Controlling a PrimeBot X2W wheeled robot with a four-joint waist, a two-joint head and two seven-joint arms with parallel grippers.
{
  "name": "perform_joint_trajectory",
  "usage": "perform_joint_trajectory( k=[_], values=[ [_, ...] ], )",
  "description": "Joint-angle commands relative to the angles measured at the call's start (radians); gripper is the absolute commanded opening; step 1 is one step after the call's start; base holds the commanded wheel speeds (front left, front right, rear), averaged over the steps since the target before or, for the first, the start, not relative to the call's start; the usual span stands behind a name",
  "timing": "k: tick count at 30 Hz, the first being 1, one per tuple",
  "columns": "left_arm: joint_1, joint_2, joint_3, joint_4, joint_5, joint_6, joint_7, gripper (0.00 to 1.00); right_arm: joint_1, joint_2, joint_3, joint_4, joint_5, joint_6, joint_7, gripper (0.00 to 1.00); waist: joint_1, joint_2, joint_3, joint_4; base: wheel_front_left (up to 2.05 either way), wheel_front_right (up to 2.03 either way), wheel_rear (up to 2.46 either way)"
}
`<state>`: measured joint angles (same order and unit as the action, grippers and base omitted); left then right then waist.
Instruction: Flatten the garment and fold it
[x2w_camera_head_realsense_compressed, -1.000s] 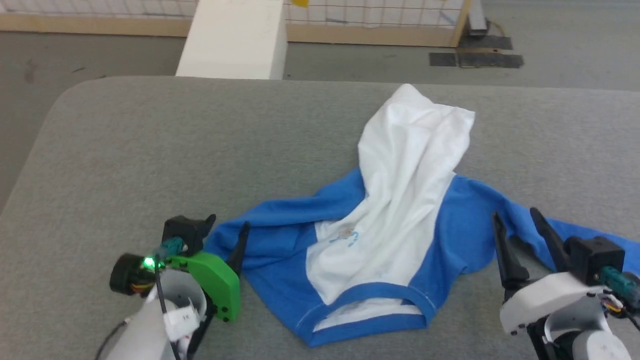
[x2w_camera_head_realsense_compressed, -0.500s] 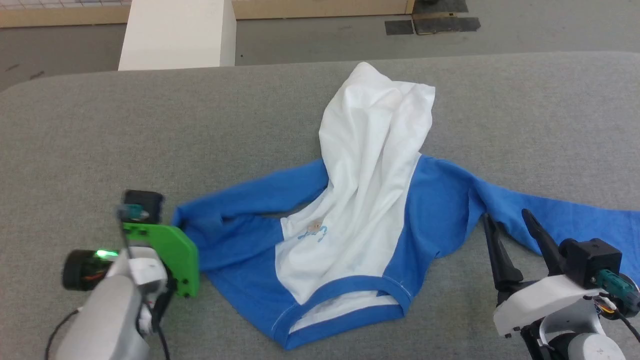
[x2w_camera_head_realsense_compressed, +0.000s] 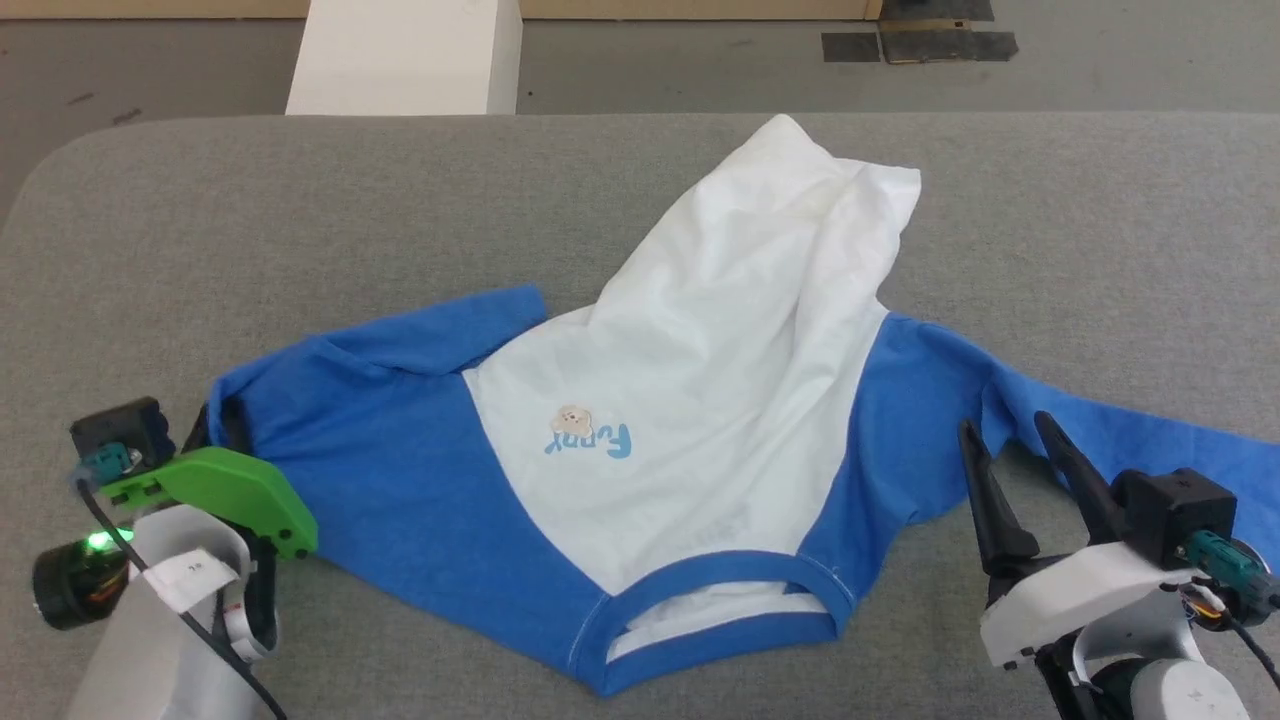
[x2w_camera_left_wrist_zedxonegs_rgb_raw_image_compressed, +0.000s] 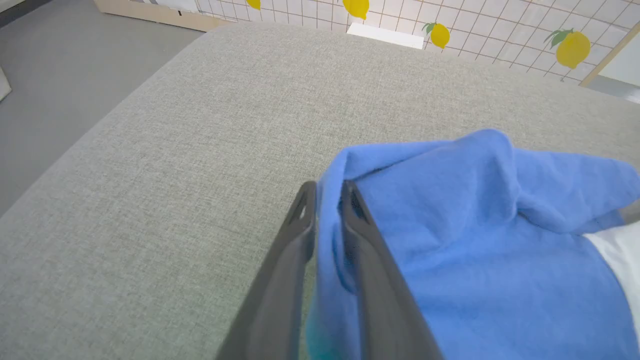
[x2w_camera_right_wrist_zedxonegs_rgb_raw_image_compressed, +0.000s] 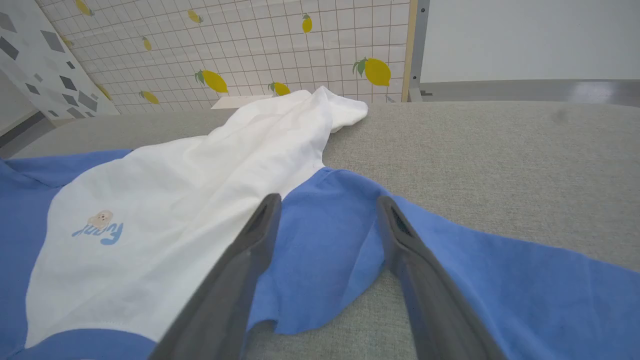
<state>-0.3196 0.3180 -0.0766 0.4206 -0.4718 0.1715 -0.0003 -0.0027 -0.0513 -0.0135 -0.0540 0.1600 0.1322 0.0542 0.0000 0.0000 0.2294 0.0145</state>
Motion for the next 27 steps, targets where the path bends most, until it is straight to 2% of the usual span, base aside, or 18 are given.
perform_joint_trajectory(
  k=[1, 4, 9, 17, 21, 27],
  values=[
    [-0.009, -0.013, -0.002, 0.008, -0.012, -0.016, -0.015, 1.00, -0.017, 0.001, 0.002, -0.002, 0.007, -0.002, 0.005, 1.00, 0.0000, 0.0000, -0.009, 0.005, 0.00, 0.00, 0.00],
    [0.026, -0.030, 0.008, 0.007, -0.031, -0.024, -0.049, 1.00, -0.012, 0.001, 0.007, -0.002, 0.012, -0.002, 0.007, 1.00, 0.0000, 0.0000, -0.024, 0.008, 0.00, 0.00, 0.00],
    [0.141, -0.058, 0.012, -0.087, -0.049, -0.001, -0.060, 1.00, 0.007, 0.001, 0.008, -0.005, 0.019, -0.002, 0.009, 1.00, 0.0000, 0.0000, -0.051, 0.013, 0.00, 0.00, 0.00],
    [0.317, -0.110, -0.077, -0.290, -0.094, 0.018, 0.143, 1.00, 0.035, 0.001, -0.002, -0.018, 0.025, -0.002, 0.016, 1.00, 0.0000, 0.0000, -0.075, 0.032, 0.00, 0.00, 0.00],
    [0.333, -0.111, -0.108, -0.307, -0.101, 0.041, 0.240, 1.00, 0.035, 0.001, 0.009, -0.018, 0.028, -0.002, 0.021, 1.00, 0.0000, 0.0000, -0.078, 0.027, 0.00, 0.00, 0.00],
    [0.331, -0.111, -0.121, -0.312, -0.120, 0.068, 0.330, 1.00, 0.032, 0.001, 0.015, -0.022, 0.033, -0.002, 0.019, 1.00, 0.0000, 0.0000, -0.074, -0.002, 0.00, 0.00, 0.00]
  ],
)
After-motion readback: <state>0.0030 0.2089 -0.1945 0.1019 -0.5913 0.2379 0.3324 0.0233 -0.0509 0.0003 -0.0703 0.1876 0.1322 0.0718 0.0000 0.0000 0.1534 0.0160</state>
